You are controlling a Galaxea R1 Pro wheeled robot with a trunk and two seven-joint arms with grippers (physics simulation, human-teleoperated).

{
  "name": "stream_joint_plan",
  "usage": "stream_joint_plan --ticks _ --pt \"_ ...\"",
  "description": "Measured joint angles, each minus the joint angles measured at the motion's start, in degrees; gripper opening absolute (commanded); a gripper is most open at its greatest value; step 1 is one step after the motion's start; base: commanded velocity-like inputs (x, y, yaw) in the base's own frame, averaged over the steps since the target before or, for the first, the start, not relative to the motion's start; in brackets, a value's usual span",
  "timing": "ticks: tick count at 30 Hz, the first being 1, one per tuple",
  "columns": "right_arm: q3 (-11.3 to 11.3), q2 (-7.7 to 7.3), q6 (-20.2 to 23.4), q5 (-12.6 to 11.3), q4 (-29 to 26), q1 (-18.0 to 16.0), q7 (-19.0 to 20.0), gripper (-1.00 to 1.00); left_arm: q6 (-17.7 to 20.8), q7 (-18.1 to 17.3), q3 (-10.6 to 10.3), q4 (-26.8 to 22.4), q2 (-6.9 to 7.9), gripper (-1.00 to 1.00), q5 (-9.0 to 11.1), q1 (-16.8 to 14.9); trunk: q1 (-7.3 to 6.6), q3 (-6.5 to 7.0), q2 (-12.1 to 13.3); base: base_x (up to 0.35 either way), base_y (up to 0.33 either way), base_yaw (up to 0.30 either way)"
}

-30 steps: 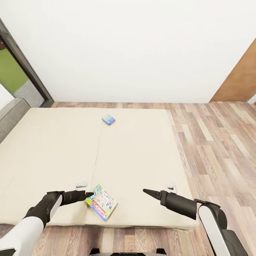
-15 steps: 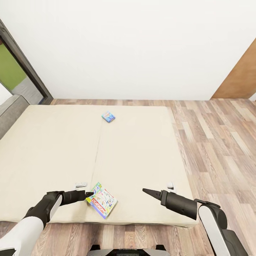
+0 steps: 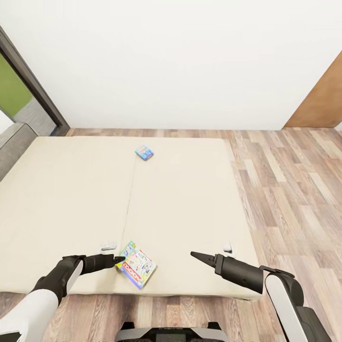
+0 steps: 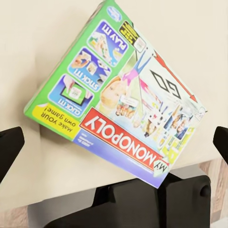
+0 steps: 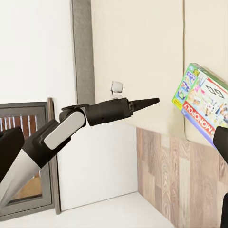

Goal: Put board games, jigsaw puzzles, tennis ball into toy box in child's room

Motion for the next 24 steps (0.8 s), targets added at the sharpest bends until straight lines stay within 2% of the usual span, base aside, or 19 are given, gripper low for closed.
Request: stream_joint_plan --ticks 14,19,24 --pt "-0.15 0.3 -0.05 0.73 0.08 0.02 -0.12 1.0 -0.06 -0.01 0.0 0.0 0.03 1.0 0.02 0.0 0.0 -1.27 0.0 0.0 0.0 0.0" --pt "1.46 1.92 -1.44 0.56 0.01 -1.25 0.03 1.0 -1.65 0.86 0.54 -0.97 -1.53 1.0 0.44 -1.63 0.0 -1.27 -0.01 0.0 0.0 0.0" --pt "3.03 3.53 -1.41 0.66 0.0 -1.36 0.22 1.0 -2.8 0.25 0.6 -2.16 -1.65 1.0 0.44 -3.11 0.0 -1.27 -0.01 0.0 0.0 0.0"
